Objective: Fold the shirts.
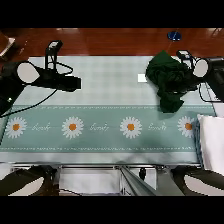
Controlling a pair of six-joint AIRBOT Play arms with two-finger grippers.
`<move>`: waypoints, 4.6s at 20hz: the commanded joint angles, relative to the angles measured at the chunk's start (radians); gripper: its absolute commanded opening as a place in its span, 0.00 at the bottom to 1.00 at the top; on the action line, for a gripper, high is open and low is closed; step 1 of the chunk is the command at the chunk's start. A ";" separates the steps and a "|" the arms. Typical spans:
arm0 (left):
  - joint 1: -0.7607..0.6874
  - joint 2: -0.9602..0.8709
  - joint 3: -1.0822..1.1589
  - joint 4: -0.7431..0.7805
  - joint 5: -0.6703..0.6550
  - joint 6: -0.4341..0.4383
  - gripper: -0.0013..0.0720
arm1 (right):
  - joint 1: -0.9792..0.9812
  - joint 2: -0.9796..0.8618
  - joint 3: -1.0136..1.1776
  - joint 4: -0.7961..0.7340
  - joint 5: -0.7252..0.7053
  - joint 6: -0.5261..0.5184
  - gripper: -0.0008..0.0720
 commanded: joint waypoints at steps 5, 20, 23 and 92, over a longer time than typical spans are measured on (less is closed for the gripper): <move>0.000 -0.001 0.000 0.000 0.000 0.000 0.04 | 0.001 -0.001 0.000 0.000 0.000 0.000 0.04; 0.000 -0.017 0.000 0.000 0.142 0.000 0.05 | 0.000 -0.006 0.000 -0.204 -0.300 0.004 0.23; 0.002 -0.055 0.000 0.002 0.245 -0.018 0.71 | -0.026 -0.063 0.023 -0.414 -0.542 0.141 0.57; 0.051 0.007 -0.578 -0.930 0.203 0.607 0.71 | -0.609 0.370 -0.647 0.583 -0.023 -0.320 0.56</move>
